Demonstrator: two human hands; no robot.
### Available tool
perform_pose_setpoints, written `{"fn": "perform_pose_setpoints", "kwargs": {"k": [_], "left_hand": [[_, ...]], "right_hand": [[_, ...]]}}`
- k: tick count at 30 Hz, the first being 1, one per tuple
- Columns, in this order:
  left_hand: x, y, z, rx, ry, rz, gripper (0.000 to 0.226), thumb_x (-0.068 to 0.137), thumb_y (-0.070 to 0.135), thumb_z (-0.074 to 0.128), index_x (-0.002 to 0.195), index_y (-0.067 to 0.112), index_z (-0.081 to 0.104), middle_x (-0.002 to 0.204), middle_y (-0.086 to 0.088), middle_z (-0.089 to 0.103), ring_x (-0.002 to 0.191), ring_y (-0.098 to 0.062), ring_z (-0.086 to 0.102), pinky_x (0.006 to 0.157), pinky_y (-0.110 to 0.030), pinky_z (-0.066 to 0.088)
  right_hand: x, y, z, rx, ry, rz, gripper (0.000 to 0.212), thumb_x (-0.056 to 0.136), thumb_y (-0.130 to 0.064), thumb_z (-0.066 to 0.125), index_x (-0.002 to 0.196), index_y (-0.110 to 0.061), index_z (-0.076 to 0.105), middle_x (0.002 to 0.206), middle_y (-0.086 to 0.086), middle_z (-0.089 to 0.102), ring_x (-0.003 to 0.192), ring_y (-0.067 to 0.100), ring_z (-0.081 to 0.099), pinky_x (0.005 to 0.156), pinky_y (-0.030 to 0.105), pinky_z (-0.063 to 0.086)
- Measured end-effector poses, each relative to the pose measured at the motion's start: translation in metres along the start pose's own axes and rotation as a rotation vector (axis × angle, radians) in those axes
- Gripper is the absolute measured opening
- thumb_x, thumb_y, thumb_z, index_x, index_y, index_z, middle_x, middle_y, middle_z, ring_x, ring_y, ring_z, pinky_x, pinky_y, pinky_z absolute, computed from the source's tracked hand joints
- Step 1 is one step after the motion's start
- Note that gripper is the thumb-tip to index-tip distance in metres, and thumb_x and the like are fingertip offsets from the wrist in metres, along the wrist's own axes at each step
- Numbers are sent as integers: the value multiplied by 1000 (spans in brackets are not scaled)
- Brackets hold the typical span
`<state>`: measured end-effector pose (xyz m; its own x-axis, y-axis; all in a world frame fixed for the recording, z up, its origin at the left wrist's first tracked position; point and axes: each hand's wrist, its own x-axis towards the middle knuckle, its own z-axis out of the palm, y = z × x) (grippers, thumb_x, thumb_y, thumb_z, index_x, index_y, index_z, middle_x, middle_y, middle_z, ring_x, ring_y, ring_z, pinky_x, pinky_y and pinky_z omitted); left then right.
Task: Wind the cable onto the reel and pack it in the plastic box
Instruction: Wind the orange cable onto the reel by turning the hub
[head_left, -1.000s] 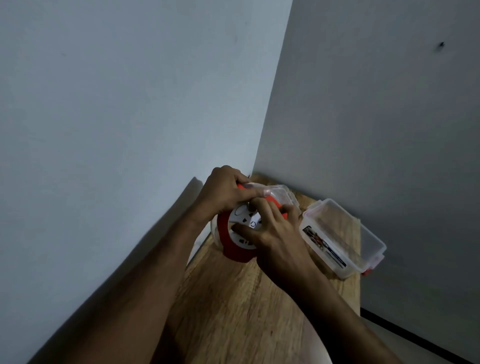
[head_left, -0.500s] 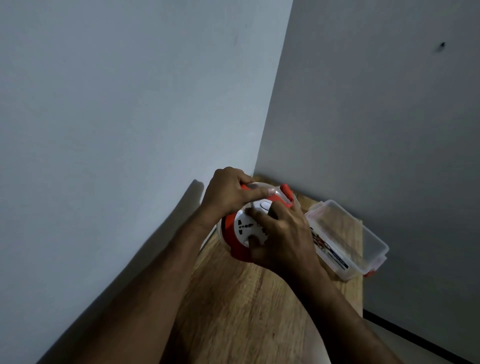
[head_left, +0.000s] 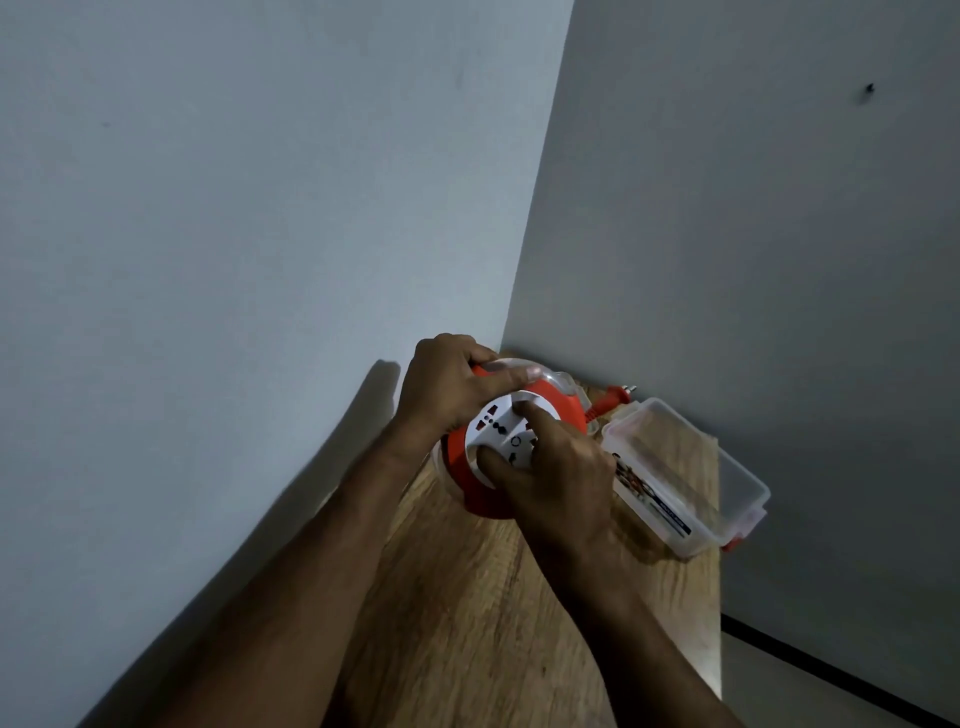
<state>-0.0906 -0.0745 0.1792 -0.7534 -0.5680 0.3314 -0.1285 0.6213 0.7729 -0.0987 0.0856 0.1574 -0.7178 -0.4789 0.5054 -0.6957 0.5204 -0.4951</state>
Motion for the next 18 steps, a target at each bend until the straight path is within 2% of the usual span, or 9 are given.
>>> {"fn": "perform_pose_setpoints", "kwargs": {"k": [4, 8, 12, 15, 16, 18], "left_hand": [[2, 3, -1, 18, 15, -16, 49, 78, 65, 74, 88, 18, 83, 81, 0, 76, 71, -13, 69, 72, -39, 62], [2, 4, -1, 17, 33, -31, 49, 78, 65, 75, 84, 17, 83, 76, 1, 75, 69, -12, 68, 71, -41, 61], [3, 3, -1, -19, 14, -69, 50, 77, 65, 75, 81, 16, 82, 76, -1, 75, 69, -14, 70, 72, -44, 61], [2, 1, -1, -44, 16, -106, 56, 76, 65, 76, 76, 9, 79, 76, -11, 73, 73, -26, 69, 73, -47, 59], [1, 1, -1, -70, 19, -112, 58, 76, 65, 76, 74, 7, 77, 75, -15, 72, 72, -30, 69, 71, -47, 59], [-2, 2, -1, -183, 23, -130, 66, 74, 66, 75, 71, 0, 74, 73, -23, 70, 73, -40, 68, 68, -51, 58]], "right_hand": [[0, -3, 3, 135, 50, 130, 63, 71, -41, 88, 129, -25, 67, 122, 0, 73, 103, 14, 72, 92, 36, 60], [0, -6, 3, 229, 148, 195, 61, 67, -40, 90, 124, -29, 69, 111, -6, 76, 89, -2, 66, 81, 23, 61], [3, 0, 2, 224, 78, 128, 61, 70, -42, 88, 126, -29, 67, 115, -5, 75, 94, 3, 69, 83, 27, 62], [6, 4, -4, 139, 24, 32, 59, 77, -46, 83, 129, -22, 67, 116, 0, 75, 94, 11, 72, 85, 30, 61], [6, 5, -6, 144, 67, -5, 53, 80, -44, 81, 124, -17, 69, 110, 2, 77, 87, 11, 72, 80, 29, 61], [4, 13, -8, 138, 255, -99, 33, 87, -34, 77, 105, -7, 74, 93, 6, 76, 74, 11, 69, 66, 25, 59]]}}
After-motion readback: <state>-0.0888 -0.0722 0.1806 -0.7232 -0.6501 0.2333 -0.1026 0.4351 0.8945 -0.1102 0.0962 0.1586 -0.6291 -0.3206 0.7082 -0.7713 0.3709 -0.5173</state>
